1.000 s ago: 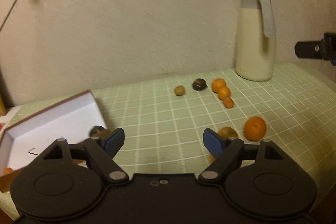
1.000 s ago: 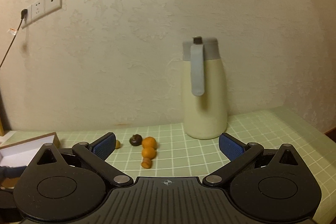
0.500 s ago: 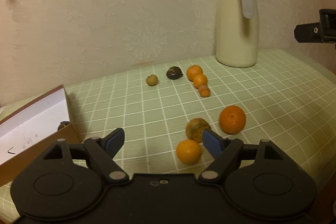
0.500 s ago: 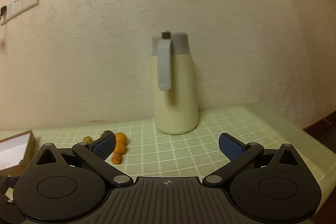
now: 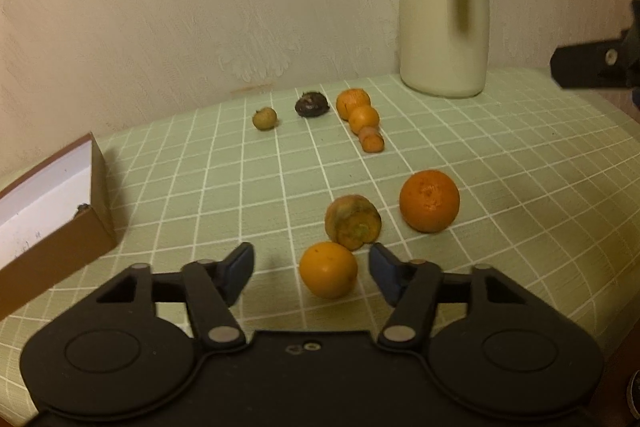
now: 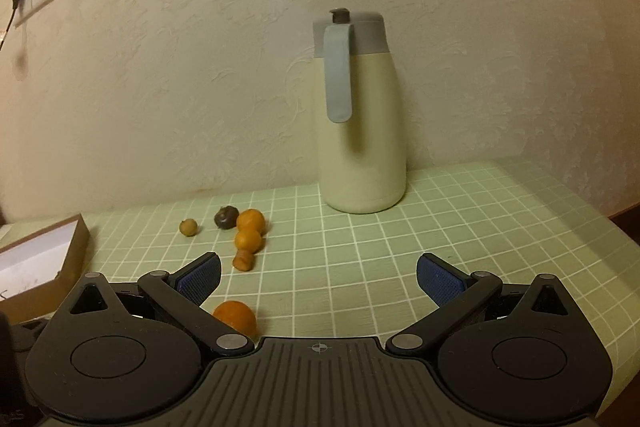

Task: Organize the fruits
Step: 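Close the left tool on the small mandarin, then close the right tool on the larger mandarin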

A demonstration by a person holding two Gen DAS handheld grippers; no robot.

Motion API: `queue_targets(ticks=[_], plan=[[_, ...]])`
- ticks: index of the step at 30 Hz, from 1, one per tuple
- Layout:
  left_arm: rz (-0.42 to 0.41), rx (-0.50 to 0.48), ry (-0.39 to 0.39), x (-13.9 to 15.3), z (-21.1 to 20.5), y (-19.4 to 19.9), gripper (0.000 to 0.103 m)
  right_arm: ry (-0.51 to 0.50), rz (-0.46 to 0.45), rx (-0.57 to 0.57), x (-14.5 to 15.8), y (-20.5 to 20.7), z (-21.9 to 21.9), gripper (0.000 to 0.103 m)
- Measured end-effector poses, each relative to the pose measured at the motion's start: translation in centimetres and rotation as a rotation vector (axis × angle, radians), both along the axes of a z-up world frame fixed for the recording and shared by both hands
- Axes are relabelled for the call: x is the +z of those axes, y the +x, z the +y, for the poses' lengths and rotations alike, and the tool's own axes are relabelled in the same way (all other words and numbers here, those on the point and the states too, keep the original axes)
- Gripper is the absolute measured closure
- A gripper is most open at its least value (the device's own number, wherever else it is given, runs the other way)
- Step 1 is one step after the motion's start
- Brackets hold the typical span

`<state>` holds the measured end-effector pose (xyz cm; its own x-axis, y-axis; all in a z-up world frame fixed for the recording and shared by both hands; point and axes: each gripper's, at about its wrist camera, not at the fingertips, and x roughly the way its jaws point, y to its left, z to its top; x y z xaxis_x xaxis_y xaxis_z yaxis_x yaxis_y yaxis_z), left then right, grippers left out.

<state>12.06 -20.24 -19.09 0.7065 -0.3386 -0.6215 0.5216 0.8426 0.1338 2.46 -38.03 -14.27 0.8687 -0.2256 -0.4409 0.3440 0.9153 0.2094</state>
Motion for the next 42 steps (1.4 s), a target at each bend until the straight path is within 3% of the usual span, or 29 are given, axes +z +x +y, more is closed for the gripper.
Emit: queue_targets(ticks=[7, 18, 27, 30, 35, 42], plan=[[0.042, -0.009, -0.009, -0.9, -0.4, 0.5, 0.079, 0.009, -0.001, -0.002, -0.2, -0.2, -0.3, 0.000], [0.015, 0.009, -0.008, -0.4, 0.1, 0.2, 0.080, 0.056, 0.019, 0.024, -0.6, 0.8, -0.4, 0.000], [-0.001, 0.109, -0.039, 1.1, 3.3, 1.4, 0.080, 0.082, 0.093, 0.086, -2.2, 3.1, 1.0, 0.001], [-0.012, 0.128, -0.043, 1.6, 4.1, 1.5, 0.080, 0.086, 0.121, 0.134, -2.7, 4.1, 2.0, 0.030], [-0.024, 0.152, -0.051, 2.1, 5.2, 1.7, 0.080, 0.135, 0.155, 0.159, -3.9, 5.6, 2.6, 0.032], [-0.028, 0.184, -0.066, 2.6, 6.8, 2.0, 0.080, 0.130, 0.188, 0.158, -5.0, 7.1, 3.1, 0.032]])
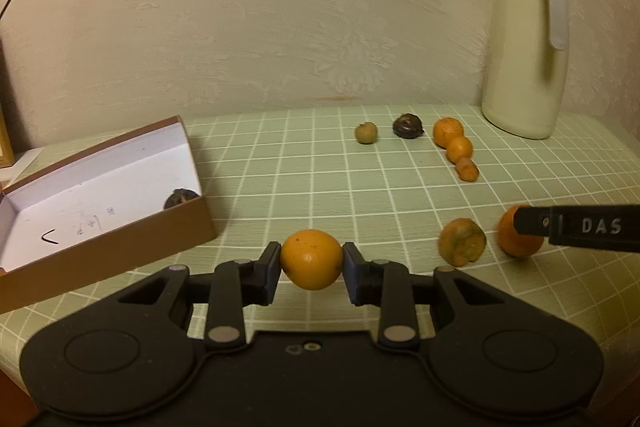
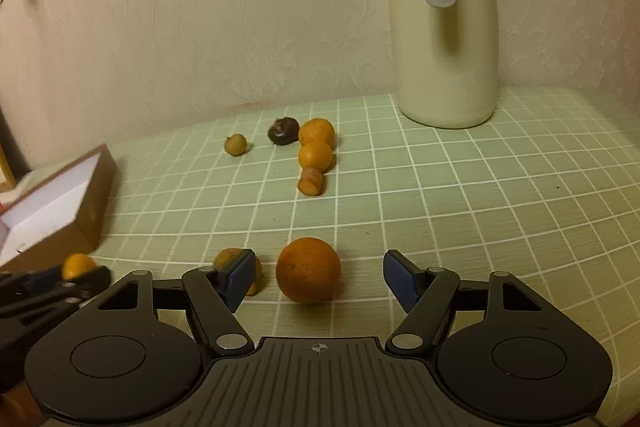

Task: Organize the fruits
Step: 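Close the right tool on the larger mandarin, then carry both mandarins over the white box with both tools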

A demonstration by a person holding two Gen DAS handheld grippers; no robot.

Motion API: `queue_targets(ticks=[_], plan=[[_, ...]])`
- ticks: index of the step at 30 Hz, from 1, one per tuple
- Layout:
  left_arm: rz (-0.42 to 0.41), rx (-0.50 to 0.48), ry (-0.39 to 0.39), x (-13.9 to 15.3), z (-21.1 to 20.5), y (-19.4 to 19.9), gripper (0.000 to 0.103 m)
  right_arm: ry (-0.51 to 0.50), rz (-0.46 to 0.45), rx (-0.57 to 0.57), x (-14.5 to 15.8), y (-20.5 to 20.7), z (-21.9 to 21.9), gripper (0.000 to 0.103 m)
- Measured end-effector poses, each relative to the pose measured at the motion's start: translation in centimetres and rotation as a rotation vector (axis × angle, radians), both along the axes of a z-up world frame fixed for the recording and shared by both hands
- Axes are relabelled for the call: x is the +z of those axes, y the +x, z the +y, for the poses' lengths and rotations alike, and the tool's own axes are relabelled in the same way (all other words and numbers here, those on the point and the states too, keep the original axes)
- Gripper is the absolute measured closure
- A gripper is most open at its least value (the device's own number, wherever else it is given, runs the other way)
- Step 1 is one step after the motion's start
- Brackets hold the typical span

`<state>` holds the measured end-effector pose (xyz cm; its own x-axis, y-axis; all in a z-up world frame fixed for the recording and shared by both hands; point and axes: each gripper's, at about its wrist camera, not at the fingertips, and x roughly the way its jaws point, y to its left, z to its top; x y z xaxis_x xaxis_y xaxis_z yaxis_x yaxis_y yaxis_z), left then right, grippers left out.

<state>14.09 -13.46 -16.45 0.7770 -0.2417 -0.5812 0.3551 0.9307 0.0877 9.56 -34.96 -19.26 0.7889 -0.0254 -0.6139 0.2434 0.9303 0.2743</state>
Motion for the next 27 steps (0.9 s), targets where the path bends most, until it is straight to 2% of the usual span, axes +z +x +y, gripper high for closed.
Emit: queue_targets(ticks=[6, 7, 8, 9, 17, 18, 19, 27], plan=[[-0.002, 0.026, -0.015, 0.4, 1.1, 0.2, 0.080, 0.010, 0.018, -0.010, -0.7, 1.3, -0.1, 0.032], [-0.003, 0.028, -0.016, 0.5, 1.2, 0.2, 0.080, 0.012, 0.019, -0.011, -0.8, 1.4, -0.1, 0.037], [-0.004, 0.029, -0.016, 0.5, 1.3, 0.2, 0.080, 0.013, 0.023, -0.012, -1.0, 1.6, -0.1, 0.047], [-0.005, 0.032, -0.018, 0.6, 1.4, 0.3, 0.080, 0.015, 0.032, -0.013, -1.2, 1.7, 0.0, 0.049], [-0.009, 0.044, -0.023, 0.8, 2.1, 0.2, 0.080, 0.043, 0.054, -0.011, -1.9, 2.5, 0.3, 0.050], [-0.010, 0.047, -0.023, 0.9, 2.2, 0.2, 0.080, 0.037, 0.054, -0.012, -2.0, 2.6, 0.4, 0.059], [-0.011, 0.050, -0.023, 0.9, 2.3, 0.2, 0.080, 0.037, 0.055, -0.008, -2.0, 2.7, 0.4, 0.062], [-0.012, 0.077, -0.031, 1.3, 3.6, 0.4, 0.080, -0.013, 0.030, 0.004, -1.4, 2.4, 1.3, 0.062]])
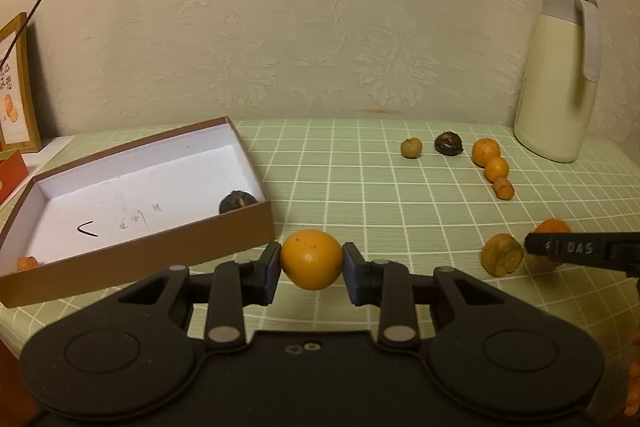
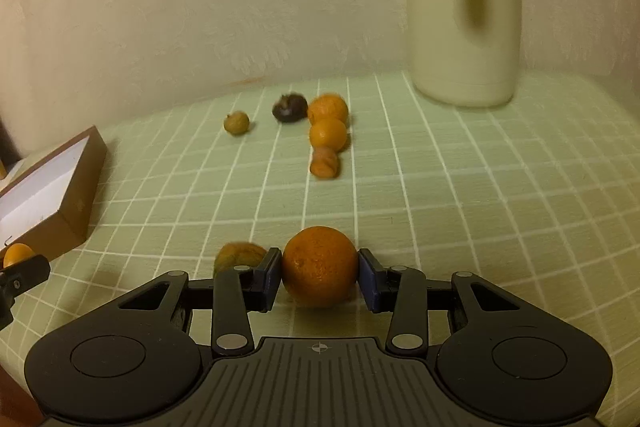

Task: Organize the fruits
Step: 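Carry both mandarins over the white box with both tools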

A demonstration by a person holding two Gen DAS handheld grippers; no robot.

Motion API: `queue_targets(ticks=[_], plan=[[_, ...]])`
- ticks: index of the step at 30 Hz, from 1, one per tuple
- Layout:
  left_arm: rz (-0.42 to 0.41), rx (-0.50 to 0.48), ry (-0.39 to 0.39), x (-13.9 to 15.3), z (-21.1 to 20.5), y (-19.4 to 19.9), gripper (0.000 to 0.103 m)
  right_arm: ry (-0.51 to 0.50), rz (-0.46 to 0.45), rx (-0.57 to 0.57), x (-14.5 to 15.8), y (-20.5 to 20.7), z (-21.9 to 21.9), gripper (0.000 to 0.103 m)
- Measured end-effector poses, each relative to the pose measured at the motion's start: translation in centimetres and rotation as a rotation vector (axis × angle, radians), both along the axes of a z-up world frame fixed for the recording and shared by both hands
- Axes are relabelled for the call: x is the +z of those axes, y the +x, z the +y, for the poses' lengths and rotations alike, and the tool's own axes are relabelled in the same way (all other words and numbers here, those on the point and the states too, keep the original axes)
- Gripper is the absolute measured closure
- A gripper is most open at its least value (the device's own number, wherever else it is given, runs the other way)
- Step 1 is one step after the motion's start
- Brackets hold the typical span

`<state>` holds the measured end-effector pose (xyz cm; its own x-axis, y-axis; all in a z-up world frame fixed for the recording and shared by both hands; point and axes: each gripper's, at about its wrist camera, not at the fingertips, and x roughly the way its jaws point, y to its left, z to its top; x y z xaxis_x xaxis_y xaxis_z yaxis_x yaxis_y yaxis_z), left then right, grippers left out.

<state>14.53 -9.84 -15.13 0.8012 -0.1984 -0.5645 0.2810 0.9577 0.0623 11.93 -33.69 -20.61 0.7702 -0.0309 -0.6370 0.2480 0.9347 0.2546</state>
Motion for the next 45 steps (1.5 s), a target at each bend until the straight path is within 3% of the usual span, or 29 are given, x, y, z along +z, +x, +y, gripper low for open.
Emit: queue_targets(ticks=[11, 17, 23, 36, 45], plan=[[-0.051, 0.115, -0.040, 2.9, 5.3, 0.3, 0.080, -0.068, -0.211, 0.078, 5.4, -1.8, 3.8, 0.062], [-0.111, 0.221, -0.061, 6.0, 10.7, 0.6, 0.080, -0.083, -0.308, 0.195, 8.8, -1.0, 8.7, 0.062], [-0.139, 0.332, -0.057, 7.0, 15.5, 1.3, 0.080, -0.094, -0.353, 0.304, 10.7, 1.6, 14.0, 0.062], [-0.133, 0.435, -0.019, 5.8, 20.5, 4.6, 0.080, -0.102, -0.398, 0.386, 10.6, 7.6, 20.4, 0.062], [-0.105, 0.447, -0.022, 4.7, 22.1, 6.5, 0.080, -0.072, -0.339, 0.383, 8.7, 9.9, 21.9, 0.062]])
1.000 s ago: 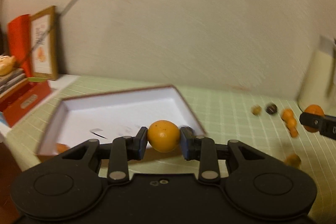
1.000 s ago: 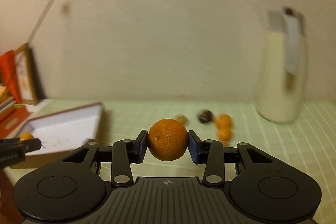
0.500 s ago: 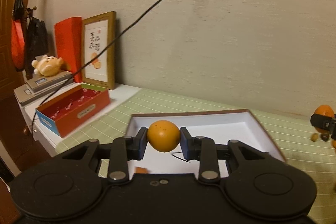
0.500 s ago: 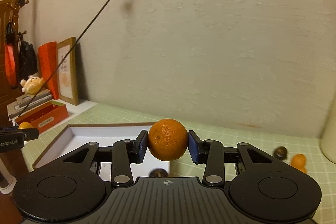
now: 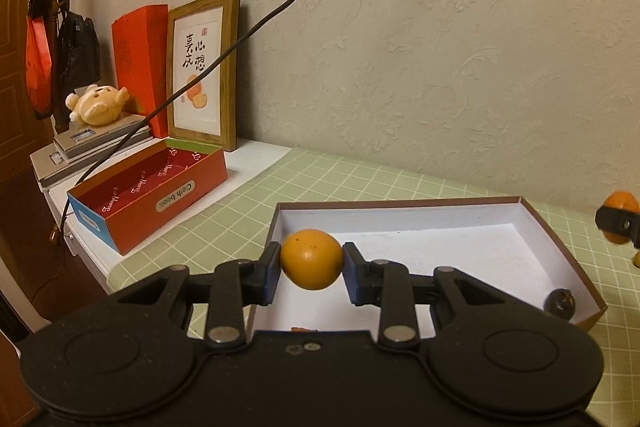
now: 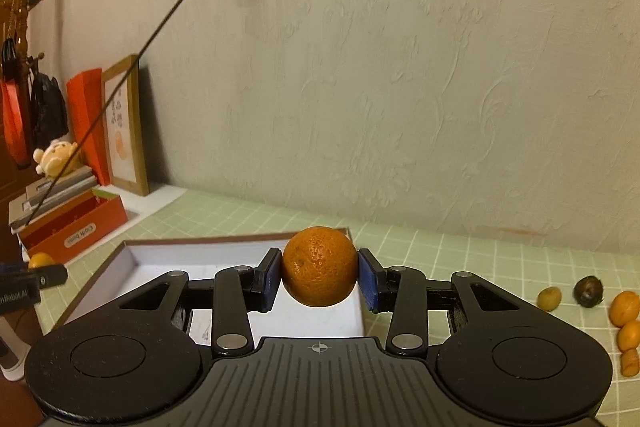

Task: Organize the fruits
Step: 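Carry both mandarins over the white box with both tools, then open both tools to release the mandarins into the white box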

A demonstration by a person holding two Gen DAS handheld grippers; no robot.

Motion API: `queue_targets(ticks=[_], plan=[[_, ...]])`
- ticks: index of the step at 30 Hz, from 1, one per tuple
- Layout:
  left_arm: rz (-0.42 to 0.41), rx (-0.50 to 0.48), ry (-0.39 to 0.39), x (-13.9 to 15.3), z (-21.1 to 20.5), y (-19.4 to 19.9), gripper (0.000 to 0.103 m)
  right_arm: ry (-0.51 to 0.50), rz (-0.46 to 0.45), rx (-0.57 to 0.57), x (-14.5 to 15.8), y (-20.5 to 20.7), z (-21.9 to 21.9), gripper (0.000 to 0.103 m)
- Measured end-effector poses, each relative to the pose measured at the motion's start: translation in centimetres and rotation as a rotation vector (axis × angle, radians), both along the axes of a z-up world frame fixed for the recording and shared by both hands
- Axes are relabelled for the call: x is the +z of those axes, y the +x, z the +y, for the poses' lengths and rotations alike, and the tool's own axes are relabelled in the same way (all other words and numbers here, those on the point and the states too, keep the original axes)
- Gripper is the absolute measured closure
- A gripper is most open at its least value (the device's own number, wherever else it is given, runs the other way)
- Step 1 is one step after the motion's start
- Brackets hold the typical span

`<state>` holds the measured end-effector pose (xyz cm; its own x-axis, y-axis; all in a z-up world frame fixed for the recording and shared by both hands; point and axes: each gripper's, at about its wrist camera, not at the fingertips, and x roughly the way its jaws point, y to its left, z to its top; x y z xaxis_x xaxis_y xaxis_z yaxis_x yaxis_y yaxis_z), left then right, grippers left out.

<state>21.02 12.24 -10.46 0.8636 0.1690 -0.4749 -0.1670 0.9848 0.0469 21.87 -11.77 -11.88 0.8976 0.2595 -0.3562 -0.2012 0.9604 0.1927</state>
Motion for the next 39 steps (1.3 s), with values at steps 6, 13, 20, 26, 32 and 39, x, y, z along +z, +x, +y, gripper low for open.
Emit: queue_targets(ticks=[6, 13, 20, 26, 32, 39], plan=[[0.013, 0.006, 0.007, -0.5, 0.4, 0.5, 0.080, -0.004, 0.017, 0.006, -0.5, 0.5, 0.7, 0.062], [0.024, 0.008, 0.011, -0.8, 0.5, 0.9, 0.080, -0.001, 0.056, -0.003, -1.4, 1.1, 0.7, 0.062], [0.034, 0.012, 0.010, -1.2, 0.7, 1.2, 0.080, -0.006, 0.063, -0.003, -1.6, 1.3, 0.9, 0.062], [0.050, 0.020, 0.002, -1.8, 1.1, 1.9, 0.080, -0.011, 0.082, 0.000, -2.1, 2.0, 1.0, 0.062], [0.070, 0.023, -0.003, -2.6, 1.3, 2.6, 0.080, -0.010, 0.105, -0.005, -2.8, 2.8, 1.1, 0.062], [0.085, 0.038, -0.001, -3.1, 1.7, 3.3, 0.079, -0.008, 0.119, -0.010, -3.0, 3.7, 1.3, 0.062]])
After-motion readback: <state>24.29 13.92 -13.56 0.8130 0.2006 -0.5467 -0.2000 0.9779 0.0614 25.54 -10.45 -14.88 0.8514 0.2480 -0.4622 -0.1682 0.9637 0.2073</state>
